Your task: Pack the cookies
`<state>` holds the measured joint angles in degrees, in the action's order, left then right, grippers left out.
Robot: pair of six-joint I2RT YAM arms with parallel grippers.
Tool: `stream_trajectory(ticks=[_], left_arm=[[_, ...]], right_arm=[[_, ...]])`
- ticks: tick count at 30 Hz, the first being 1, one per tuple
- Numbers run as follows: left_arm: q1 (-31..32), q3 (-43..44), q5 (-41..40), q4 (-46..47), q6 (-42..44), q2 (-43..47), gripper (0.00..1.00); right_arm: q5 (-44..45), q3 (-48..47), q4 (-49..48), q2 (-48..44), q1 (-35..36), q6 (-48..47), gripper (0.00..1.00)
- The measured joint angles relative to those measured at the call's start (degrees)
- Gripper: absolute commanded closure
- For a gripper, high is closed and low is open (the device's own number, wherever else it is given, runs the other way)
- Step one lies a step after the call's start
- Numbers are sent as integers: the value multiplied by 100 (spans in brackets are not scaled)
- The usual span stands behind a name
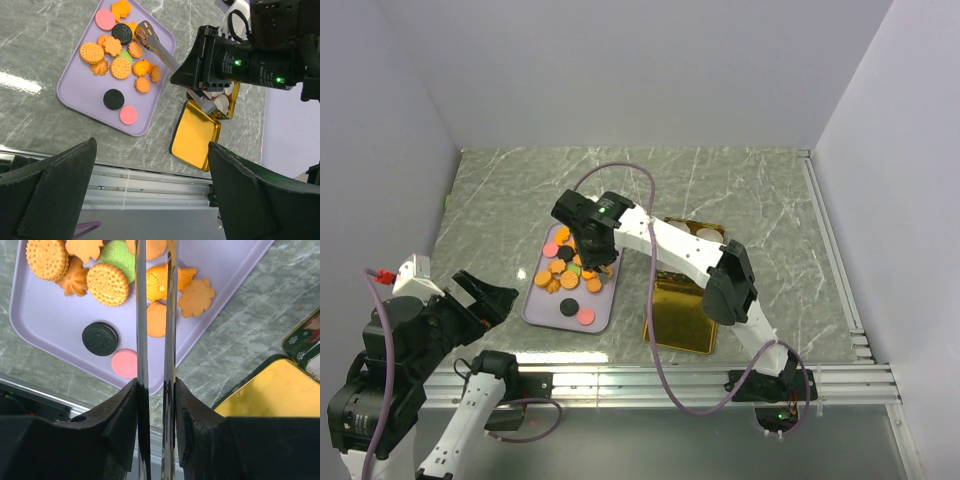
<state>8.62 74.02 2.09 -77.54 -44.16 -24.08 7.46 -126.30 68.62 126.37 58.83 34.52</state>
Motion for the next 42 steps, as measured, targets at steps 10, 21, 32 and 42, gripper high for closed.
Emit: stream_trajectory(ticks=[10,21,32,42], left_arm=[[0,-17,-70,-2,-4,0,1],[0,-221,-63,-11,-46,0,1],[0,-503,28,138,-55,118,1],[7,-852,212,435,-127,131,1]], right_arm=[[208,24,-7,-693,-48,55,88],[450,625,-50,-1591,-289,52,91],[715,3016,-186,-3967,-1342,39,91],[743,3869,-273,-4599,-1952,-101,91]])
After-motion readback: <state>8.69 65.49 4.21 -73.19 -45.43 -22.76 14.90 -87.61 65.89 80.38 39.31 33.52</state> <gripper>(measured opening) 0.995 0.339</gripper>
